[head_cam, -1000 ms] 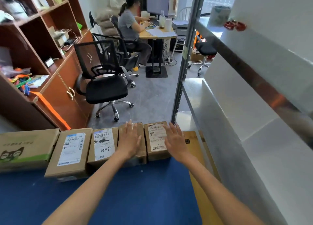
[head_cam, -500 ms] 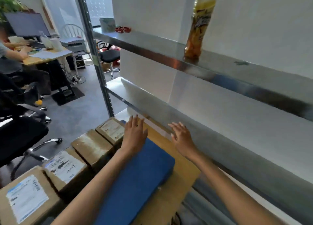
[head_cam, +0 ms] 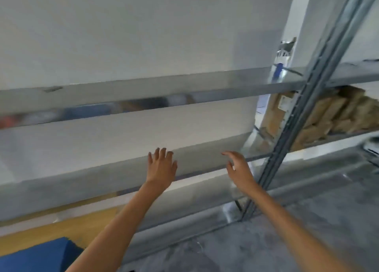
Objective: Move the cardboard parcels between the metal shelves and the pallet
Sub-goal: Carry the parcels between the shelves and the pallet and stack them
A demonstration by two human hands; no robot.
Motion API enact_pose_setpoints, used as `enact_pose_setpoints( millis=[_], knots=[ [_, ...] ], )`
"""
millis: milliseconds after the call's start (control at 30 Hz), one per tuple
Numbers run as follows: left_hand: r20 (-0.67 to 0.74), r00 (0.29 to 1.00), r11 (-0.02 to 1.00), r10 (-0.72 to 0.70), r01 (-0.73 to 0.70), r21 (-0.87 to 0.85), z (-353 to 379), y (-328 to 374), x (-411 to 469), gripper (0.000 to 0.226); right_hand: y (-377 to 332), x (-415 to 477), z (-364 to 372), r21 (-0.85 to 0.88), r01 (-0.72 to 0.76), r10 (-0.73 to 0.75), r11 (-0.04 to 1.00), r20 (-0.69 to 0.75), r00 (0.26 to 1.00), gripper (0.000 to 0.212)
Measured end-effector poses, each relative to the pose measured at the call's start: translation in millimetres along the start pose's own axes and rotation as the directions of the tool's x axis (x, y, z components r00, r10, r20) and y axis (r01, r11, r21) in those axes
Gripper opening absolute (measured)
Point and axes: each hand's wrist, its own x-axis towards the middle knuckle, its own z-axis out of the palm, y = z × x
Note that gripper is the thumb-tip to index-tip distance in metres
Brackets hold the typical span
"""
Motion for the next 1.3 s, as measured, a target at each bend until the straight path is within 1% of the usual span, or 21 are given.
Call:
enact_pose_setpoints(
  millis=[67, 167, 333, 400, 500, 600, 667, 733, 867, 967, 1100, 1167, 1300],
  knots=[
    [0.015, 0.994, 0.994, 0.112, -0.112, -0.013, 13, 69, 15, 0.043, 42, -20, -58, -0.023, -0.092, 0.090, 0.995, -0.077, 0.993, 0.035],
    [0.012, 0.966, 0.964, 0.259, -0.258, -0.059, 29, 176, 21, 0.042, 96, -57, -143, -0.027, -0.174, 0.165, 0.984, -0.198, 0.966, 0.034],
    [0.006, 0.883, 0.879, 0.469, -0.465, -0.106, 51, 347, 15, 0.042, 185, -121, -270, -0.074, -0.290, 0.246, 0.954, -0.358, 0.901, 0.033],
    [0.000, 0.851, 0.845, 0.525, -0.521, -0.122, 60, 404, 15, 0.042, 221, -143, -311, -0.065, -0.328, 0.278, 0.943, -0.391, 0.877, 0.033],
    [0.006, 0.827, 0.820, 0.562, -0.556, -0.138, 75, 477, 15, 0.041, 266, -169, -361, -0.031, -0.380, 0.328, 0.924, -0.444, 0.834, 0.034],
    [0.023, 0.819, 0.812, 0.573, -0.564, -0.152, 90, 525, 13, 0.040, 298, -185, -392, 0.017, -0.411, 0.373, 0.912, -0.453, 0.810, 0.035],
    [0.047, 0.820, 0.815, 0.570, -0.558, -0.159, 103, 547, 17, 0.040, 315, -189, -404, 0.047, -0.411, 0.389, 0.910, -0.439, 0.810, 0.034],
    [0.061, 0.819, 0.815, 0.570, -0.555, -0.168, 114, 566, 26, 0.041, 331, -186, -413, 0.053, -0.412, 0.393, 0.909, -0.432, 0.812, 0.033],
    [0.066, 0.801, 0.798, 0.595, -0.578, -0.171, 129, 604, 55, 0.041, 367, -165, -422, 0.125, -0.427, 0.439, 0.896, -0.409, 0.800, 0.034],
    [0.025, 0.794, 0.783, 0.607, -0.593, -0.188, 135, 638, 83, 0.039, 395, -137, -434, 0.146, -0.431, 0.452, 0.890, -0.402, 0.796, 0.033],
    [0.021, 0.800, 0.781, 0.600, -0.579, -0.234, 147, 694, 135, 0.039, 433, -85, -465, 0.183, -0.411, 0.449, 0.893, -0.398, 0.800, 0.034],
    [0.018, 0.802, 0.781, 0.597, -0.576, -0.240, 154, 721, 162, 0.040, 453, -55, -485, 0.168, -0.406, 0.438, 0.898, -0.408, 0.801, 0.035],
    [-0.001, 0.808, 0.785, 0.589, -0.572, -0.236, 169, 760, 217, 0.040, 486, 6, -527, 0.145, -0.409, 0.433, 0.901, -0.377, 0.819, 0.028]
  ],
)
